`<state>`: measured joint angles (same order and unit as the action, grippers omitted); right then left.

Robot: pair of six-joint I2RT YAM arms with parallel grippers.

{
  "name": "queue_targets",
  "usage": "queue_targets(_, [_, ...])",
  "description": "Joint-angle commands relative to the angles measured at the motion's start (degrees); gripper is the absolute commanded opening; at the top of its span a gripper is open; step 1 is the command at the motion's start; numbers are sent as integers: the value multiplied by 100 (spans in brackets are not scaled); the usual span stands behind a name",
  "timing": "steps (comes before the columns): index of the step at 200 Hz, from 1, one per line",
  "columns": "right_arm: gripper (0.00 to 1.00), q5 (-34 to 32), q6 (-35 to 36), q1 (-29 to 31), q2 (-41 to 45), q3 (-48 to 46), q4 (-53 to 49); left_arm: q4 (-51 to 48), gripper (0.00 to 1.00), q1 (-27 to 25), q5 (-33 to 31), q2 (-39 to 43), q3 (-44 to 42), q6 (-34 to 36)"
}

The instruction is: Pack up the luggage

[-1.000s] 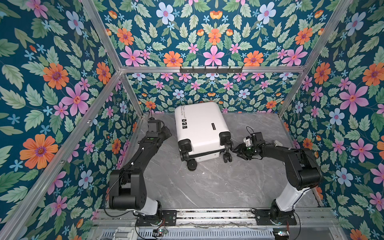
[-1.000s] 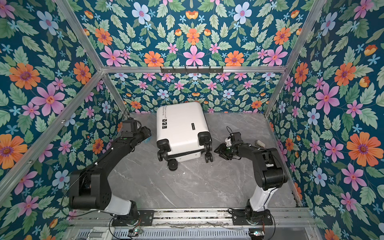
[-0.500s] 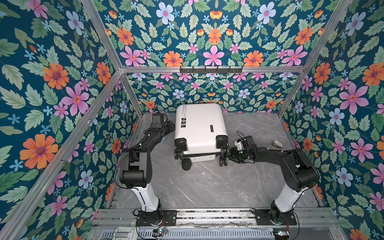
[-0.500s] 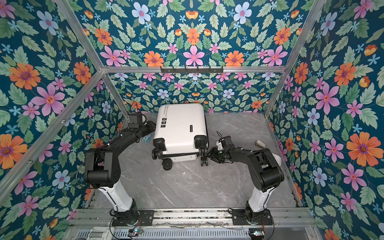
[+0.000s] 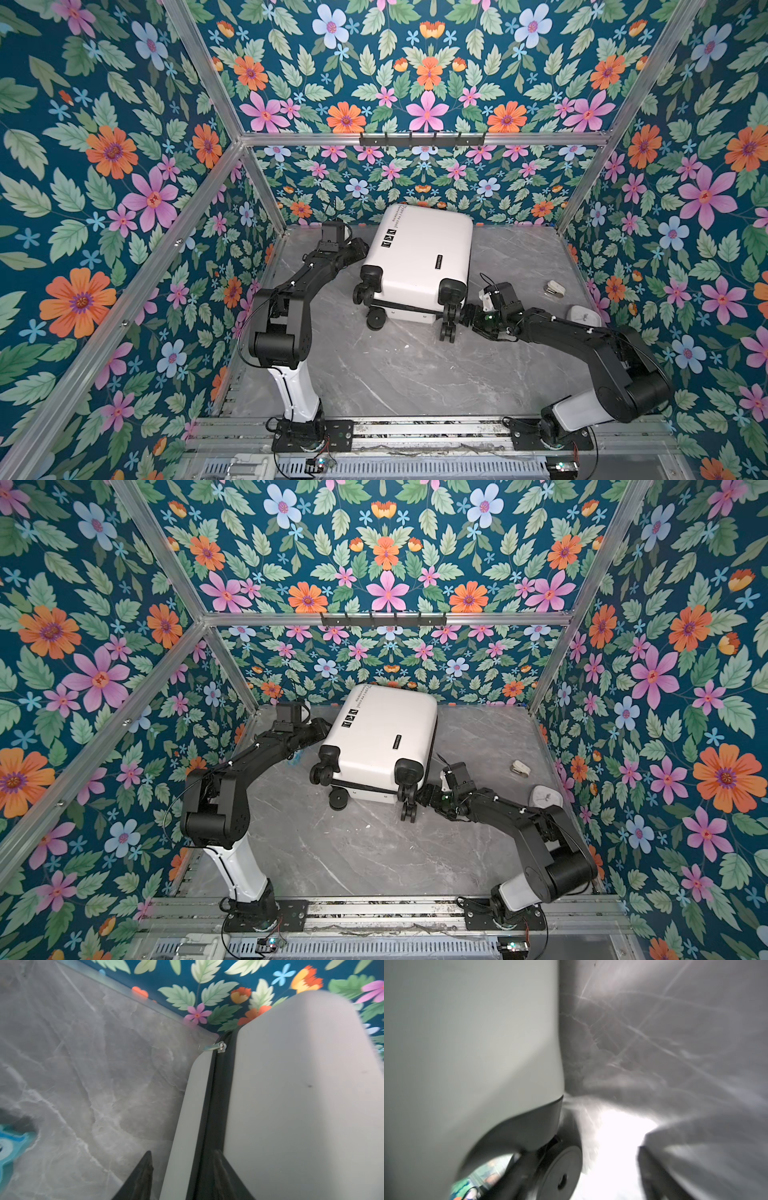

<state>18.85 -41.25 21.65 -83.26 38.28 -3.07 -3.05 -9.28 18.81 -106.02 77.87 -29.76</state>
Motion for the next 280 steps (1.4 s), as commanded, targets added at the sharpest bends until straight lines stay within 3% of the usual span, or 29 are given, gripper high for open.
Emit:
queue_targets(1, [99, -832, 353, -16, 506, -69, -572, 183, 50, -4, 270, 105, 133, 69])
queue_targets(39, [99, -780, 482, -440, 931, -161, -853, -54, 50, -19, -71, 709, 193, 296])
queue_targets(73, [99, -1361, 416, -476, 1638, -711, -297, -720, 50, -441, -884, 1742, 137, 833])
queue_targets(92, [99, -1982, 87, -469, 2448, -1304, 191, -1043, 53, -967, -1365, 2369, -87, 940])
queue_targets(107, [99, -2457, -141, -479, 3019, -1484, -42, -1218, 57, -1496, -1780, 2855, -415, 841])
queue_targets(146, [97, -1777, 731, -486, 3834, -1435, -351, -1603, 65, -3139, -2607, 3588, -1530, -278])
queue_targets(172, [90, -1325, 882, -486, 3718, -1331, -469, -1707, 66, -4297, -3071, 3336, -1737, -969])
queue_targets(196, [82, -967, 891, -445, 3266, -1261, -355, -1680, 66, -4943, -3005, 2745, -1469, -1214])
queue_targets(237, [80, -1159, 783, 37, 3013, -1294, -165, -1637, 68, -5265, -2580, 1932, -975, -1223])
queue_targets(280, [80, -1199, 750, 58, 3101, -1393, -261, -1986, 70, -5536, -2489, 1890, -906, -1344])
